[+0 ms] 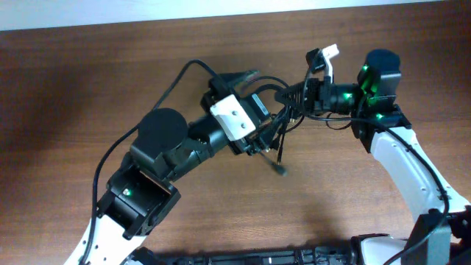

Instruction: Untangle cables

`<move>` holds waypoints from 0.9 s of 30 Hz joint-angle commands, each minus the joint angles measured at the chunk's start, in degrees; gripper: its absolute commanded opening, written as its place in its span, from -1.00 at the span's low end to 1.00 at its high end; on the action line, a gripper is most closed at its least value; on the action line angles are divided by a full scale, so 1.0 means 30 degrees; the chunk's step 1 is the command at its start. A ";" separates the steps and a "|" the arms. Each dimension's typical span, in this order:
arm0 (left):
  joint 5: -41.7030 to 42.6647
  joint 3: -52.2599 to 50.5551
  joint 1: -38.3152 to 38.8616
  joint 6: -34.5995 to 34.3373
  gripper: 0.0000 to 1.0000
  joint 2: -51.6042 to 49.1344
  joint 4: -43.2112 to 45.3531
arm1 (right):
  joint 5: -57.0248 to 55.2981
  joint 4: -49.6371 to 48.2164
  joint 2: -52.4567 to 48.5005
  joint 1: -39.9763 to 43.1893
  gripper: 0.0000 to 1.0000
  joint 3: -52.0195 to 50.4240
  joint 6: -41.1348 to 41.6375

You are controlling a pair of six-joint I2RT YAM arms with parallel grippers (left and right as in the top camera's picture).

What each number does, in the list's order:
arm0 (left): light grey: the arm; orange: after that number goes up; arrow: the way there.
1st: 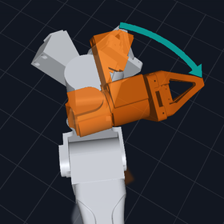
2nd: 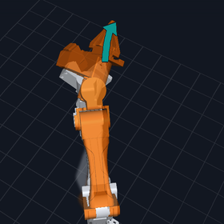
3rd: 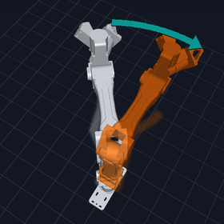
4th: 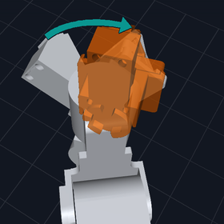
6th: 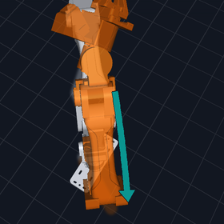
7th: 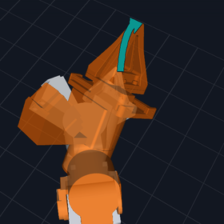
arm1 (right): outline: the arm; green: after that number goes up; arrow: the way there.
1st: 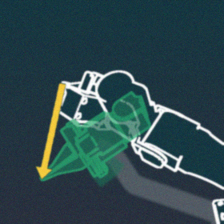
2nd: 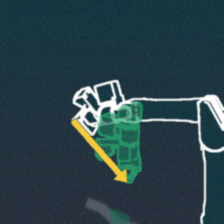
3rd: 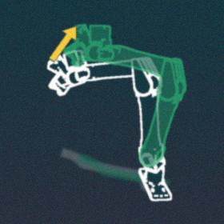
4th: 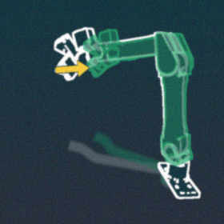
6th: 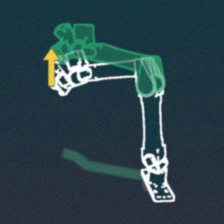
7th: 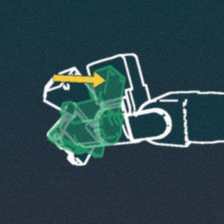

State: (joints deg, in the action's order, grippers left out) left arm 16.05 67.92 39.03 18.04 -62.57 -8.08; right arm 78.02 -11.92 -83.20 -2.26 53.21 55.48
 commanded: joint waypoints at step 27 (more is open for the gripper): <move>0.5268 0.0168 -0.4350 0.3738 0.54 0.0291 -0.7708 | -1.5970 2.1791 0.4430 -0.5370 -0.92 0.6994 -2.6359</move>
State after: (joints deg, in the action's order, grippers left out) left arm 25.23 67.92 26.22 22.59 -62.35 -29.52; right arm 30.96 52.84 -72.16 -18.11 71.81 -11.25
